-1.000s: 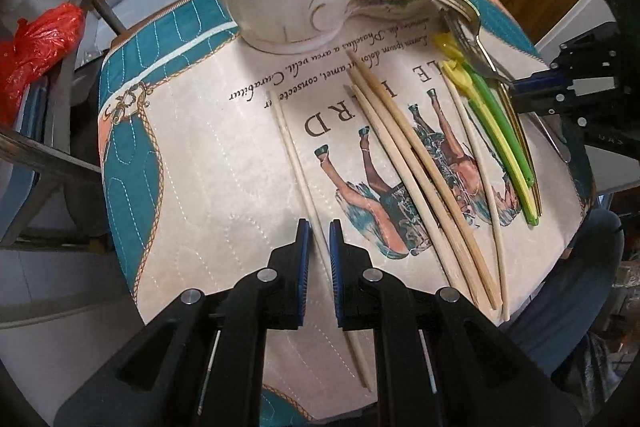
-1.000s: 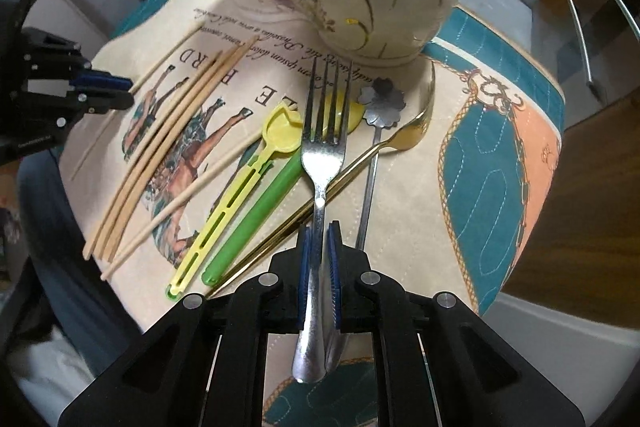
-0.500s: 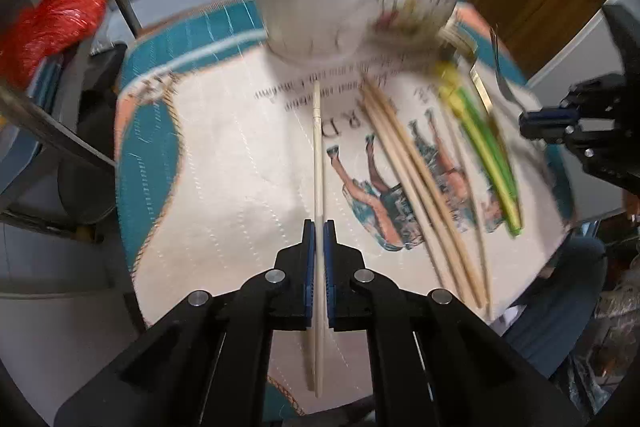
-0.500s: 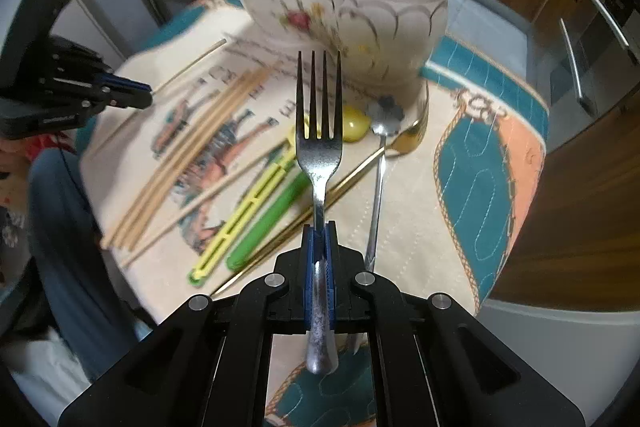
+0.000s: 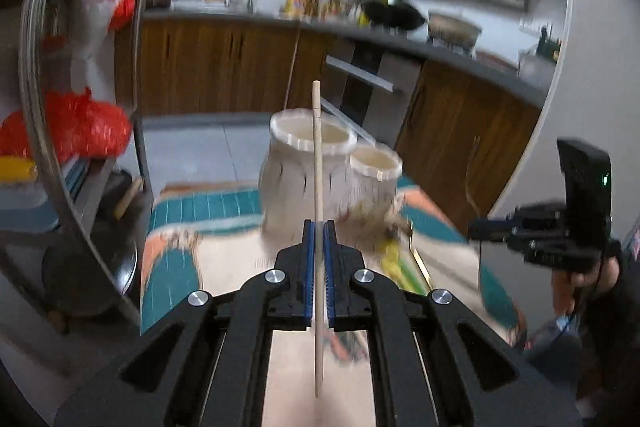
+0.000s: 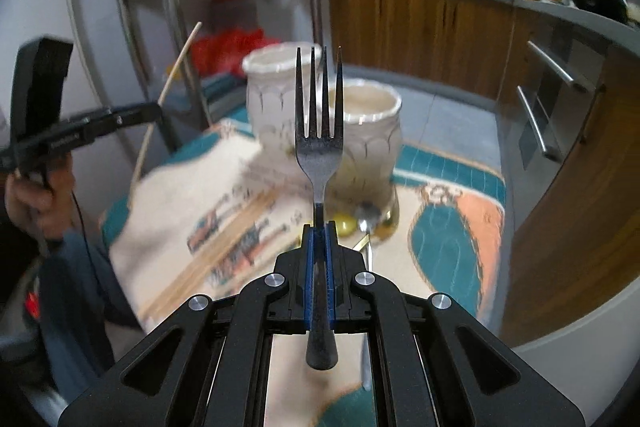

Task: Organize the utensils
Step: 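Lift the chopstick into the taller white pot while the right tool lowers the fork into the shorter pot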

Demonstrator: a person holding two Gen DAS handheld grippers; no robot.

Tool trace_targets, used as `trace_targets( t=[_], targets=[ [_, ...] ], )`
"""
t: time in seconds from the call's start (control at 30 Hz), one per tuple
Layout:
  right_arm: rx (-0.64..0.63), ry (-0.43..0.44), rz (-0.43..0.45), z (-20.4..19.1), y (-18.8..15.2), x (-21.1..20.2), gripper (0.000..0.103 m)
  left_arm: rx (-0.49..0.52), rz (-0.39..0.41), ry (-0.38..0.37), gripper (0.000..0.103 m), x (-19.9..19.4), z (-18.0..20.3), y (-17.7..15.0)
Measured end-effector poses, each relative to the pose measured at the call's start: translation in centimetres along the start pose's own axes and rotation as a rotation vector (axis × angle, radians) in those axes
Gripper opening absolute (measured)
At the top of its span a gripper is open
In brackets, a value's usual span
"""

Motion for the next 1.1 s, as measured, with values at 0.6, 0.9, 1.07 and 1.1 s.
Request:
trace_targets(
  t=[0.6,0.9,1.07,1.1],
  targets=[
    [0.124,0.039,0.388,3.7,12.4,2.7,0.006,-0.028,0.364,-0.050,0.004,3.3,0.6,12.2],
    [0.114,-0.032,0.364,4.5,12.8,6.2,0.006,0.001,0.383,0.016,0.004,8.0,1.2,11.9],
    [0.087,-0.066,0.280,4.3,10.9,7.9,0.006,0.049,0.277,0.087,0.004,9.8,1.6,9.3],
    [0.086,-0.070,0.266,4.3,10.5,8.1,0.006,0.047,0.252,0.102,0.004,9.7,1.6,8.6]
  ],
)
Point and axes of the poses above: each gripper's, at about its wrist camera, not at the fingertips, and x roughly the way its jaws point, z to its right, y to its top, the point moved 7 cm from there along x, roughly the way its jaws point, and after that the axes turned 4 degrees about -x, right-handed, at the moved point
